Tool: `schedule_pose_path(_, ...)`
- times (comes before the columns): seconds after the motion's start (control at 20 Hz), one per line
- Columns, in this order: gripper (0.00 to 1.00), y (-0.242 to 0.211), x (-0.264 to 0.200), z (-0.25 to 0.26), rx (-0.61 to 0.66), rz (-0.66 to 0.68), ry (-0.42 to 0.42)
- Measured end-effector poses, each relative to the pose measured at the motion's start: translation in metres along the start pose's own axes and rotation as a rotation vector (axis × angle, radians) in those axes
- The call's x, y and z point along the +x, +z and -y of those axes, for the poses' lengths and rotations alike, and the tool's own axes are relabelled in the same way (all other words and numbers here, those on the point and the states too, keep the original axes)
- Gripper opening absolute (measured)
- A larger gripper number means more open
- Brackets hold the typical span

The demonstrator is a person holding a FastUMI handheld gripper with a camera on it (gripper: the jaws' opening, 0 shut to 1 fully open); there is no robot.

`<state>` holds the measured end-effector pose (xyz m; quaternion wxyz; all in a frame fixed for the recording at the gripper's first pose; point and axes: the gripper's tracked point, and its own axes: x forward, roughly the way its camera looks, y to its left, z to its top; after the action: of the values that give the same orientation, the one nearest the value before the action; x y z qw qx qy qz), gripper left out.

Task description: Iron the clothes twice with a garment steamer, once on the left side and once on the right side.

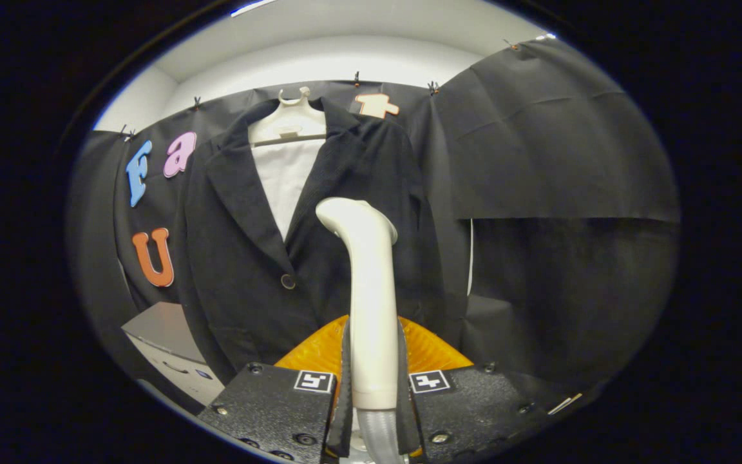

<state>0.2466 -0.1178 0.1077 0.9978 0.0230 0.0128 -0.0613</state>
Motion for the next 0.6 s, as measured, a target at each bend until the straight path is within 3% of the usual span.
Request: schedule_pose_path(0.6, 0.3, -0.054, -0.004, 0.007, -0.01, -0.076, -0.075)
